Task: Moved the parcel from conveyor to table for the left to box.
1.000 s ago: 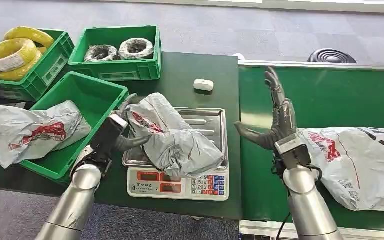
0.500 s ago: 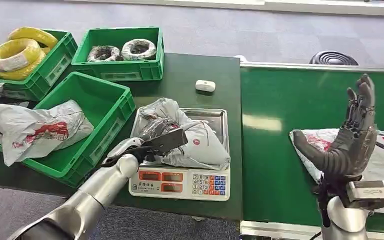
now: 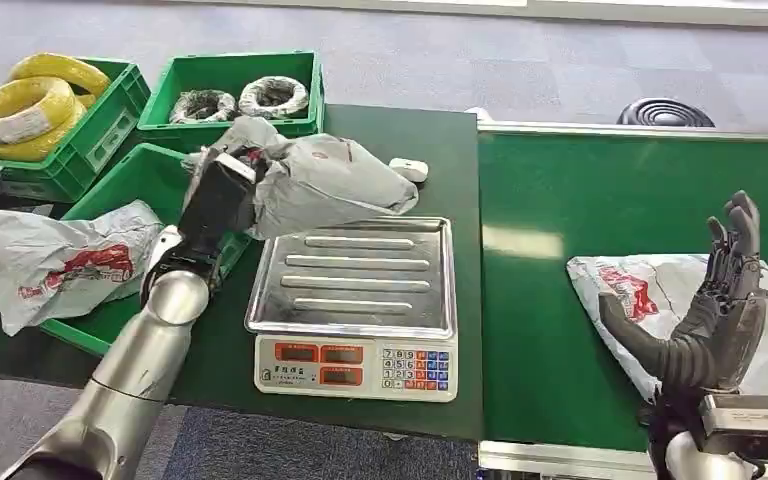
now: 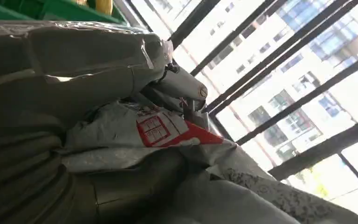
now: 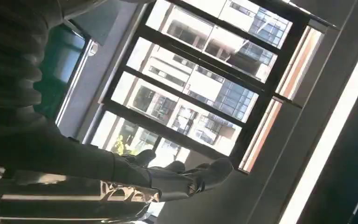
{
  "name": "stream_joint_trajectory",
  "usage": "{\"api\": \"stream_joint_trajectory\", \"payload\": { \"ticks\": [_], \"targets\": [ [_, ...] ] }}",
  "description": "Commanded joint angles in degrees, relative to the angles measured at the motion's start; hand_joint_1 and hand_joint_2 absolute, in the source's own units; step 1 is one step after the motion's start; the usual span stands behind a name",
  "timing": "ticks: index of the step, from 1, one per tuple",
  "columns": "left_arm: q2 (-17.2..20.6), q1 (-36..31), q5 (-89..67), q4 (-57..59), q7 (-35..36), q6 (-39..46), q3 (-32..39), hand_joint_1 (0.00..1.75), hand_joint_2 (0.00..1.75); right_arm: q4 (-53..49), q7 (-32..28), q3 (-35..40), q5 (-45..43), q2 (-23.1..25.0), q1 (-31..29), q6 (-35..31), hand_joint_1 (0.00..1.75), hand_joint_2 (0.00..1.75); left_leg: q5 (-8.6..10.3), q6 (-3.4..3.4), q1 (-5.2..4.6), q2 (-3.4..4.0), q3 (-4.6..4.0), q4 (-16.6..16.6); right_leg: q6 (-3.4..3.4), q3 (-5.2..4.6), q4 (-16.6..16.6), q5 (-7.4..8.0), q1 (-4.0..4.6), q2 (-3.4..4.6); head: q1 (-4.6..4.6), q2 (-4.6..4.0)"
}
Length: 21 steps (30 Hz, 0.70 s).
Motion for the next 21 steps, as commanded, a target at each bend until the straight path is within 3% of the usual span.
{"api": "stream_joint_trajectory", "payload": {
  "ticks": [1, 3, 7, 8, 10, 13, 21],
  "targets": [
    [6.2, -8.4, -3.8, 1.6, 2.8, 5.3, 7.5, 1.75, 1.75, 1.6, 0.7, -2.2, -0.3, 2.2, 1.3, -0.3, 0.0, 1.75, 0.05, 0.08, 0.01, 0.16, -0.1, 0.0, -0.12, -0.11, 0.0, 0.1, 0.05, 0.02, 0.02, 0.0],
    [7.1, -9.6, -7.1, 6.0, 5.4, 7.7, 10.2, 1.68, 1.75, 1.7, 0.7, -2.0, -0.4, 2.3, 1.4, 0.0, 0.0, 1.75, 0.03, 0.05, -0.02, 0.15, 0.01, 0.0, -0.1, -0.03, 0.0, 0.06, 0.0, 0.05, 0.0, 0.0],
    [7.8, -9.9, -6.7, 8.3, 3.4, 7.4, 11.4, 1.68, 1.75, 2.2, 0.7, -1.7, -0.4, 2.2, 1.1, -0.3, 0.0, 1.75, 0.08, 0.05, -0.03, 0.21, 0.11, -0.2, -0.17, 0.02, -0.1, 0.1, 0.0, 0.05, 0.0, 0.0],
    [7.8, -10.2, -8.3, 9.5, 4.9, 7.9, 11.5, 0.03, 1.75, 2.3, 0.8, -1.6, -0.3, 2.1, 0.9, -0.3, 0.0, 1.75, 0.05, 0.04, -0.02, 0.18, 0.08, -0.1, -0.14, 0.0, -0.1, 0.07, 0.01, 0.06, -0.02, 0.0],
    [9.0, -10.5, -9.4, 13.4, 7.2, 8.1, 13.7, 0.0, 1.75, 3.5, 1.1, -1.1, -0.2, 1.8, 0.0, -0.2, 0.0, 1.75, 0.07, 0.06, -0.01, 0.17, 0.08, -0.1, -0.14, 0.0, -0.1, 0.08, 0.03, 0.01, 0.0, 0.0],
    [10.6, -10.8, -10.1, 19.2, 4.6, 8.8, 16.8, 0.0, 1.75, 5.2, 1.4, -0.6, -0.3, 1.6, -1.3, -0.5, 0.0, 1.75, 0.01, 0.04, -0.04, 0.32, 0.09, -0.1, -0.07, 0.0, 0.0, 0.05, -0.02, 0.19, 0.0, 0.0],
    [10.5, -10.6, -11.1, 19.6, 5.3, 9.3, 17.3, 0.0, 1.75, 5.4, 1.9, -0.4, -0.3, 1.4, -1.4, -0.7, 0.0, 1.75, 0.03, 0.06, 0.0, 0.26, -0.01, 0.0, -0.09, -0.06, 0.0, 0.06, 0.03, 0.16, 0.0, 0.0]
  ]
}}
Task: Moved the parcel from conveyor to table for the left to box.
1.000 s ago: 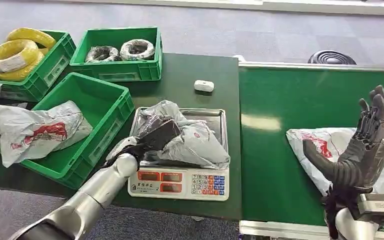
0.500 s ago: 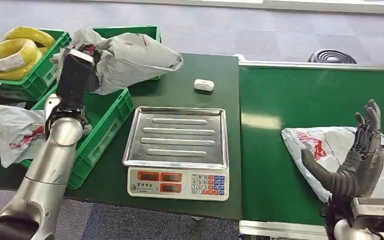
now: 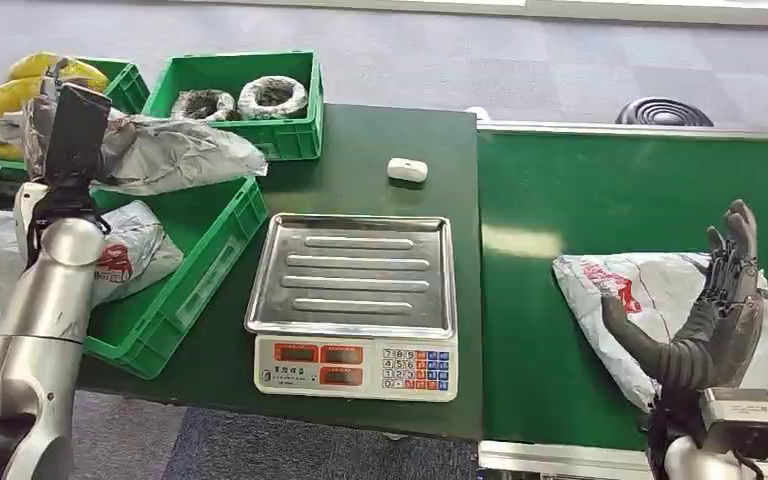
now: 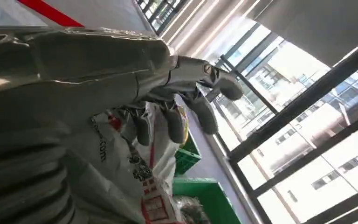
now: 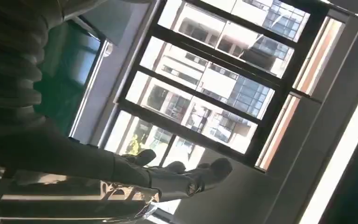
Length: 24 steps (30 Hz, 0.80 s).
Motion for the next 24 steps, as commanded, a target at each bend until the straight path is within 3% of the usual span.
{"api": "stream_joint_trajectory", "payload": {
  "ticks": [1, 7, 13, 16, 17, 18, 21, 24],
  "targets": [
    [1.0, -2.2, -1.0, 7.8, 0.8, 0.6, 2.8, 0.0, 1.75, 4.5, 0.6, 0.6, -0.1, 0.5, -1.7, -0.5, 0.0, 1.75, 0.07, 0.09, 0.01, 0.09, 0.04, -0.1, -0.13, 0.06, -0.1, 0.09, 0.05, -0.05, -0.02, 0.0],
    [4.8, 1.0, -0.3, 5.6, -1.8, 0.3, 5.4, 0.0, 1.75, 3.9, 0.9, -0.8, -0.1, 0.4, 0.8, -1.6, 0.0, 1.75, 0.05, 0.05, -0.01, 0.18, 0.11, -0.2, -0.15, 0.04, -0.1, 0.07, 0.03, 0.04, 0.0, 0.0],
    [5.2, 4.9, -0.1, -0.8, -1.5, 1.8, 6.9, 0.0, 1.75, 2.8, 1.2, -1.5, 0.0, 0.9, 1.8, -2.2, 0.0, 1.75, 0.01, 0.06, 0.0, 0.1, 0.01, -0.1, -0.07, -0.04, -0.1, 0.03, 0.03, 0.01, -0.02, 0.0],
    [4.0, 15.2, 9.3, -17.5, -10.8, 2.8, 11.6, 0.0, 1.75, 0.4, 1.4, -2.9, 0.1, 1.2, 5.9, -2.7, 0.0, 1.75, 0.02, 0.1, -0.01, 0.2, 0.09, -0.2, -0.11, 0.04, -0.2, 0.07, 0.03, 0.05, -0.02, 0.0],
    [3.3, 20.8, 14.6, -25.8, -12.7, -0.3, 12.9, 0.0, 1.75, -0.2, 1.4, -3.7, 0.0, 1.1, 7.5, -2.7, 0.0, 1.75, -0.01, 0.09, -0.04, 0.19, 0.12, -0.2, -0.09, 0.08, -0.2, 0.02, 0.0, 0.06, 0.0, 0.0],
    [3.5, 26.3, 22.5, -31.7, -12.7, -7.4, 13.5, 0.0, 1.75, -0.7, 1.6, -4.7, -0.3, 0.8, 9.0, -2.7, 0.0, 1.75, -0.03, 0.07, -0.04, 0.18, 0.08, -0.2, -0.06, 0.03, -0.2, 0.0, -0.01, 0.09, -0.02, 0.0],
    [3.1, 40.2, 26.4, -40.8, -10.9, -13.1, 17.8, 0.0, 1.75, -1.2, 1.4, -8.1, -1.1, 1.8, 11.6, -0.7, 0.0, 1.75, -0.13, 0.11, -0.12, 0.41, 0.4, -0.4, -0.09, 0.24, -0.4, -0.03, -0.07, 0.28, 0.0, 0.0],
    [2.0, 48.8, 21.0, -41.3, -8.9, -13.3, 23.7, 0.0, 1.75, -2.0, 1.5, -10.2, 0.0, 3.5, 12.8, 0.8, 0.0, 1.75, -0.32, 0.08, -0.15, 0.59, 0.4, -0.4, -0.1, 0.15, -0.3, -0.12, -0.11, 0.48, -0.02, 0.0]
  ]
}}
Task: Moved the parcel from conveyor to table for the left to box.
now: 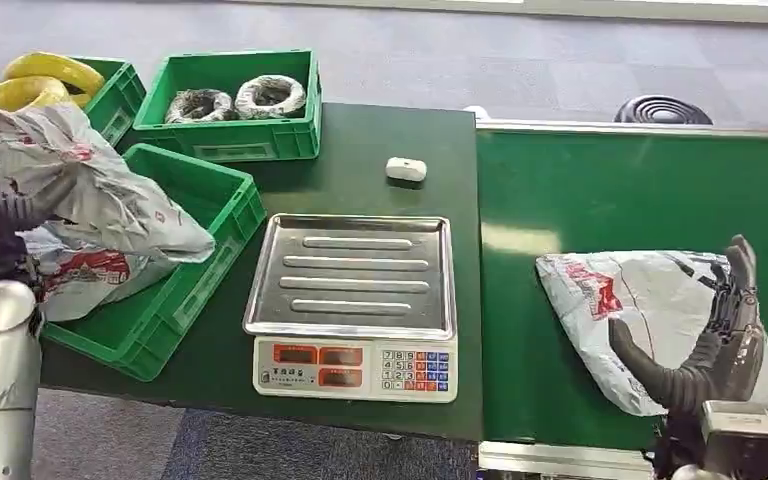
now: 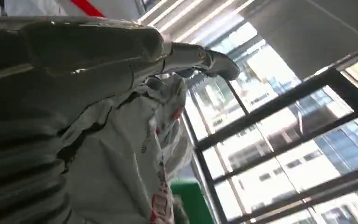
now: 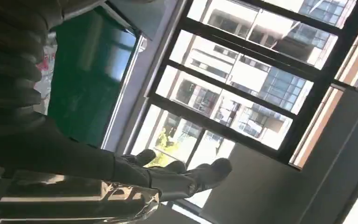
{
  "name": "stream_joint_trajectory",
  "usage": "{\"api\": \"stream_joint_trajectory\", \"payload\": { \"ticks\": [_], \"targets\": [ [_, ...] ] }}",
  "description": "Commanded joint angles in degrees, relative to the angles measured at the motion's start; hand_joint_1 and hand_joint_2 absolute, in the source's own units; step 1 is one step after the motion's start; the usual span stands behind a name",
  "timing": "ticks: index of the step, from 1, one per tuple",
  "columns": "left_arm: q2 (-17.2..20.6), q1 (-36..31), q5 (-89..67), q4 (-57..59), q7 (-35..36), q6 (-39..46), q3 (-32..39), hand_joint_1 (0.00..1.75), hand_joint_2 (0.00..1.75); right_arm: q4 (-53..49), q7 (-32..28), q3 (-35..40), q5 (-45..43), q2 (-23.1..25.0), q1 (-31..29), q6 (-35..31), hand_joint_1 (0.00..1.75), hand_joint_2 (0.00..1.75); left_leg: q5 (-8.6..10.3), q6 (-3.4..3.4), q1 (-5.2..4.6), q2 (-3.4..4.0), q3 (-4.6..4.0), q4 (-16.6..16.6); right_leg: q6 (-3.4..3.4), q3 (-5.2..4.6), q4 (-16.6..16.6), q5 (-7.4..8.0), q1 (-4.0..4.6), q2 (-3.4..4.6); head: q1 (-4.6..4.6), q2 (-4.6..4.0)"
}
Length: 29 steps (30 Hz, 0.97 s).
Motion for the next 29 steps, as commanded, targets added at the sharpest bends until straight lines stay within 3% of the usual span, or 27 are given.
{"api": "stream_joint_trajectory", "payload": {
  "ticks": [1, 4, 6, 7, 10, 16, 19, 21, 26, 29],
  "targets": [
    [-3.2, 28.7, -1.2, -18.9, 1.9, -6.6, 15.4, 0.0, 1.75, -1.9, 0.3, -7.4, 0.7, 3.8, 5.3, 3.4, 0.0, 1.75, -0.11, 0.06, -0.1, 0.44, 0.34, -0.2, -0.06, 0.14, -0.2, -0.05, -0.07, 0.34, 0.02, 0.0],
    [-3.3, 28.2, -1.5, -17.4, 1.8, -7.5, 16.5, 0.0, 1.75, -1.8, 0.5, -7.2, 1.0, 3.9, 4.8, 3.5, 0.0, 1.75, -0.19, 0.06, -0.05, 0.6, 0.35, -0.3, -0.13, 0.11, -0.2, -0.03, -0.01, 0.44, 0.0, 0.0],
    [-3.5, 27.4, -1.9, -17.6, 2.2, -7.8, 16.4, 0.0, 1.75, -1.7, 0.6, -7.1, 1.0, 3.9, 4.7, 3.4, 0.0, 1.75, -0.13, 0.04, 0.0, 0.3, 0.09, -0.1, -0.08, -0.08, -0.1, -0.06, 0.03, 0.19, 0.0, 0.0],
    [-2.4, 28.6, -5.8, -16.7, 6.1, -7.5, 16.2, 0.0, 1.75, -1.6, 0.8, -6.9, 1.4, 3.7, 4.8, 3.4, 0.0, 1.75, -0.09, 0.07, 0.01, 0.24, 0.15, -0.2, -0.13, 0.02, -0.2, -0.05, 0.06, 0.09, 0.0, 0.0],
    [-2.0, 33.3, -6.7, -15.8, 4.8, -9.0, 19.4, 0.0, 1.75, -1.2, 0.9, -6.9, 1.8, 3.9, 5.2, 3.2, 0.0, 1.75, -0.12, 0.07, -0.03, 0.31, 0.24, -0.2, -0.06, 0.13, -0.1, -0.1, 0.0, 0.2, 0.02, 0.0],
    [-5.2, 36.3, -13.1, -17.2, 4.4, -15.7, 25.2, 0.0, 1.75, -1.3, 0.6, -7.4, 2.0, 3.5, 4.8, 3.0, 0.0, 1.75, -0.15, 0.09, -0.01, 0.36, 0.39, -0.2, -0.08, 0.27, -0.1, -0.12, 0.03, 0.22, 0.02, 0.0],
    [-13.1, 34.7, 2.8, -22.5, -9.6, -15.4, 27.8, 0.0, 1.75, -2.9, 0.7, -8.3, 0.9, 2.9, 6.7, 3.5, 0.0, 1.75, -0.09, 0.13, -0.02, 0.25, 0.41, -0.3, -0.1, 0.36, -0.2, -0.08, 0.03, 0.07, 0.02, 0.0],
    [-17.4, 37.5, 12.4, -28.8, -14.8, -17.4, 26.3, 0.0, 1.75, -4.0, 0.4, -9.0, 0.3, 2.9, 8.4, 3.6, 0.0, 1.75, -0.1, 0.17, -0.03, 0.13, 0.32, -0.2, -0.05, 0.35, -0.2, -0.11, 0.02, -0.05, 0.02, 0.0],
    [-29.8, 46.7, 18.5, -39.8, -19.4, -22.9, 22.1, 0.0, 1.75, -6.6, 1.0, -7.2, -2.3, 5.5, 15.7, 4.4, 0.0, 1.75, -0.22, 0.15, -0.09, 0.19, 0.33, -0.1, -0.01, 0.33, -0.2, -0.16, -0.06, 0.11, 0.0, 0.0],
    [-34.5, 48.2, 22.5, -40.2, -18.3, -27.6, 23.2, 0.0, 1.75, -5.7, 1.4, -4.2, -3.6, 7.8, 19.2, 4.5, 0.0, 1.75, -0.29, 0.24, -0.09, 0.08, 0.41, -0.2, -0.01, 0.43, -0.3, -0.24, -0.04, -0.05, 0.02, 0.0]
  ]
}}
